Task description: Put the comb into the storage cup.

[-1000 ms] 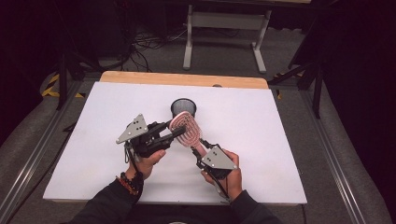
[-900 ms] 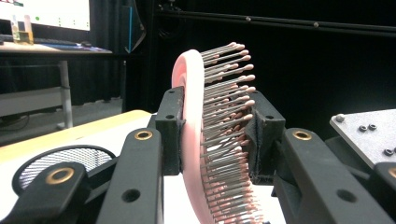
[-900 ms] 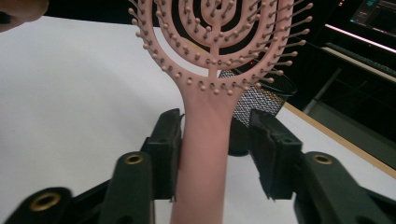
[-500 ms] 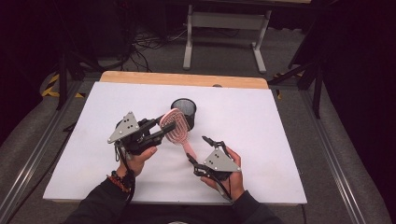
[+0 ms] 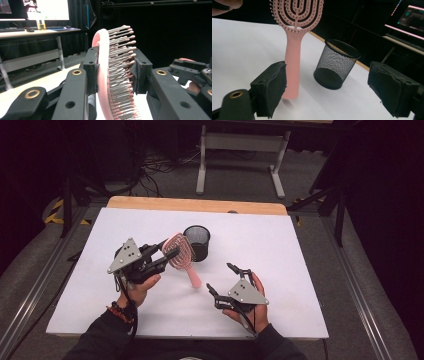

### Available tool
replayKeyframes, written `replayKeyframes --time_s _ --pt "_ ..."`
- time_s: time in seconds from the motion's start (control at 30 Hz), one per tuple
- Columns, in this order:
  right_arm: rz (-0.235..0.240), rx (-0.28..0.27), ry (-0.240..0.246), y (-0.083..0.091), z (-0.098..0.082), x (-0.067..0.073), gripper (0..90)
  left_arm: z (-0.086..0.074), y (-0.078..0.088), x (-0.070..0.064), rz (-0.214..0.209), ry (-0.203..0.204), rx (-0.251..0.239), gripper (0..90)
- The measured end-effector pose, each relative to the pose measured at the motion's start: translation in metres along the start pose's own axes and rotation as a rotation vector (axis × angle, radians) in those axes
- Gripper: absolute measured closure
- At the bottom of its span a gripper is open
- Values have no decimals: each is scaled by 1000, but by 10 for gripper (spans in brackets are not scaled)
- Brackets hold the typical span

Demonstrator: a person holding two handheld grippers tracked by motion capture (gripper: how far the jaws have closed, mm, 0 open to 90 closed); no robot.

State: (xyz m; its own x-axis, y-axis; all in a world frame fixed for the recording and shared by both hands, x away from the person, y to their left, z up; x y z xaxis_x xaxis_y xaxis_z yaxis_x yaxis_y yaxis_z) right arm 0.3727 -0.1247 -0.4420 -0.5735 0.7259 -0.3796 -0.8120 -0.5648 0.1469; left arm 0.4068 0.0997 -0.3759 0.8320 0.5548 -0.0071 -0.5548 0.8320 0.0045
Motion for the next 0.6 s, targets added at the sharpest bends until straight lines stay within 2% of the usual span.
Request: replayKeyframes --time_s 0.4,0.6 --pt "-25 13 -2 7 -8 -10 130 6 13 13 52 -10 -18 646" --pt "-41 13 -15 13 -12 -17 127 10 18 16 71 -31 -17 647"
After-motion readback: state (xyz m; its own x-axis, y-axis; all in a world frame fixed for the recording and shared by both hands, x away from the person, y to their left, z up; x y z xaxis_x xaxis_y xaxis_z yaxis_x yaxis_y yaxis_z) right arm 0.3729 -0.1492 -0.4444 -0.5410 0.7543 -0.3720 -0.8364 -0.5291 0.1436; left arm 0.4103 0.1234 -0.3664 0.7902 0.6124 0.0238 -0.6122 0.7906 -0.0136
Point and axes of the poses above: each handheld gripper's, and its own axes: y roughly backward along the jaws, z roughly out of its top, x roughly to its left, the point moved 6 cm from there along -y, roughly forward along the jaws, and after that the axes turned 3 degrees about -z, right-handed, at the moved point
